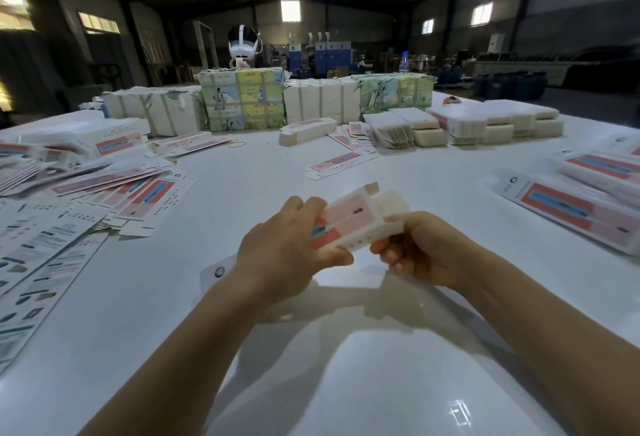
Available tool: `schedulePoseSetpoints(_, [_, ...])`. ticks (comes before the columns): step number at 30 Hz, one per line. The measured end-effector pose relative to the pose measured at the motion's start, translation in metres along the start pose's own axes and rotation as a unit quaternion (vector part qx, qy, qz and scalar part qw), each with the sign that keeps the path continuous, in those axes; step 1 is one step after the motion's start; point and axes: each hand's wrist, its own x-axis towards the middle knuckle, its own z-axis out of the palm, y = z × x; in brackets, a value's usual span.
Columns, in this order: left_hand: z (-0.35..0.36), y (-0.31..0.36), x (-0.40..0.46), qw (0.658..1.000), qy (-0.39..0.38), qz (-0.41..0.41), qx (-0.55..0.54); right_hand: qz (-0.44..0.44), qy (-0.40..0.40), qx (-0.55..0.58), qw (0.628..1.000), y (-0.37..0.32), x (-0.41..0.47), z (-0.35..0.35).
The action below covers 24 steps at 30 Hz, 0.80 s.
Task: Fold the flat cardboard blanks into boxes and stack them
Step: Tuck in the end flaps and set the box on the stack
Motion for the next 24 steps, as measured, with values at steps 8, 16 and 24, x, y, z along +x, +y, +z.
schedulePoseSetpoints(8, [-0.010,-0.014,0.000,0.997,0.031,-0.068,-0.034,-0.457,0.247,-0.313,0.795,0.019,-0.007,0.011])
schedulePoseSetpoints(16, [0.000,-0.004,-0.002,0.998,0.015,-0.056,-0.033,-0.459,0.253,-0.365,0.769,0.027,-0.007,0.021])
schedulePoseSetpoints(24, [0.005,-0.006,-0.004,0.997,0.000,-0.027,-0.075,-0.398,0.229,-0.248,0.853,0.026,-0.010,0.020])
